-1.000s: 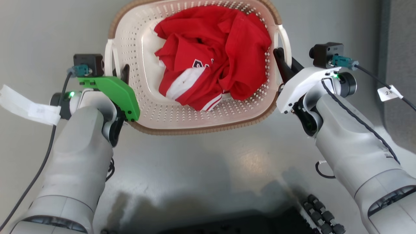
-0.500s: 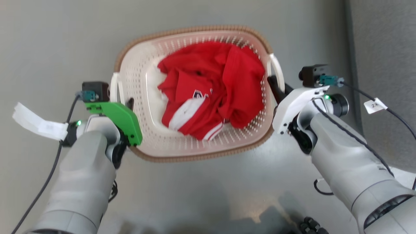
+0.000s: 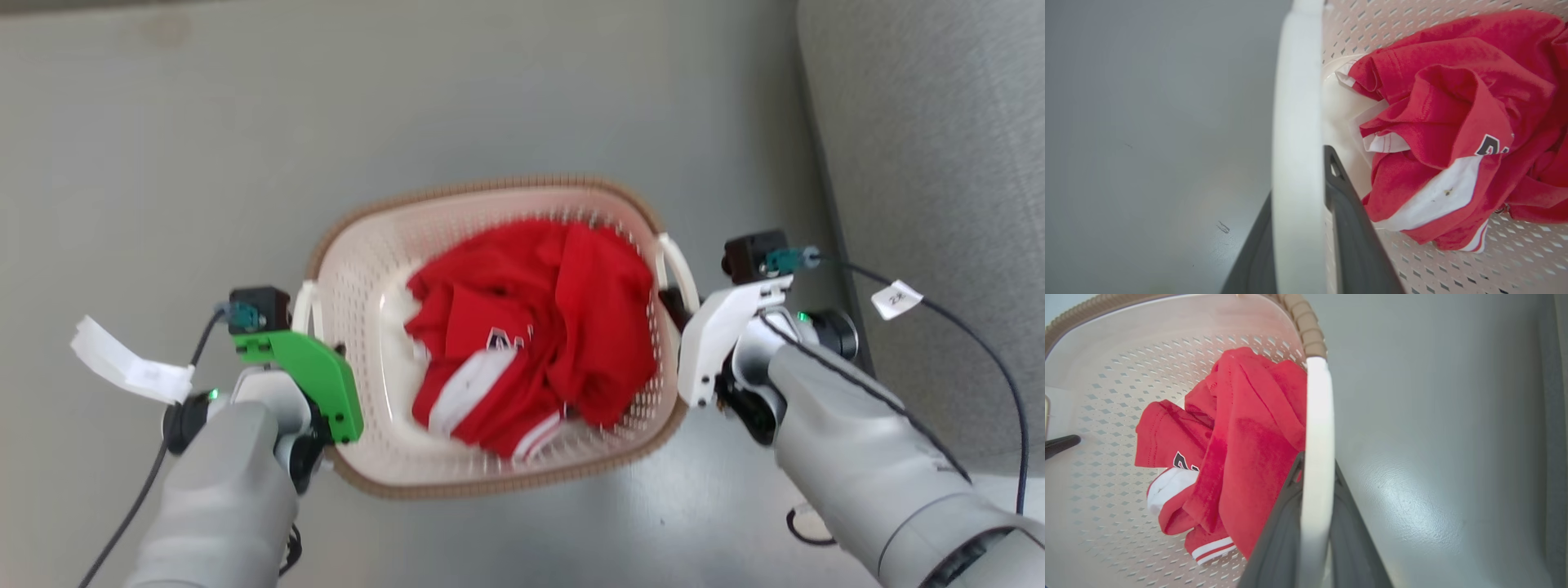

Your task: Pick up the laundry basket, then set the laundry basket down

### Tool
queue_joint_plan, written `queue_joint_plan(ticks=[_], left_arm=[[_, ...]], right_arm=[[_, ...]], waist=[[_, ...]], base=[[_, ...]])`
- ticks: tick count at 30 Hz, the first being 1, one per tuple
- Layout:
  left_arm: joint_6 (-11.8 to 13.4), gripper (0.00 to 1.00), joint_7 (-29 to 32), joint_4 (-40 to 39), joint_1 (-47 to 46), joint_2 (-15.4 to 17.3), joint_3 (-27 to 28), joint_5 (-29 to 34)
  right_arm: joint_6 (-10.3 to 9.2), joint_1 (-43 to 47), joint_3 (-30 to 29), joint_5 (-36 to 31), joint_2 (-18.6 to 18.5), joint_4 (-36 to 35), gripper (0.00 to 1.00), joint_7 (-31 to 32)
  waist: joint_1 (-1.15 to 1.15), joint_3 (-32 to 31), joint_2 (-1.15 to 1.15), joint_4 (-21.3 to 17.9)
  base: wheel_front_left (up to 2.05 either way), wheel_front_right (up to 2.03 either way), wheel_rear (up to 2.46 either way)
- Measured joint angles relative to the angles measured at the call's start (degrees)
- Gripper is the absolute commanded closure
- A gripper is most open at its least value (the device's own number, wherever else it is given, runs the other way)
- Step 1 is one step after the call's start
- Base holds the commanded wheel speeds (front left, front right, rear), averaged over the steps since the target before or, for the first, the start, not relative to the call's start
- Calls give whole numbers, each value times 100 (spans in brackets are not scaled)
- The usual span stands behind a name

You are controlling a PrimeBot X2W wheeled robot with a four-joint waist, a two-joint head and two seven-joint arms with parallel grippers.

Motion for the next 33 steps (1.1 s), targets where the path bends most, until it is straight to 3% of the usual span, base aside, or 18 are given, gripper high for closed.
queue_joint_plan(ticks=[18, 33], left_arm=[[1, 100, 955, 124, 480, -5, -248, -452], [8, 100, 1349, 34, 541, 10, -383, -732]], right_arm=[[-9, 356, 425, 610, 8, 82, 100, 1149], [-46, 365, 687, 866, -120, -49, 100, 1564]], waist=[[0, -1319, 0, -143], [0, -1520, 0, -208]], base=[[0, 0, 0], [0, 0, 0]])
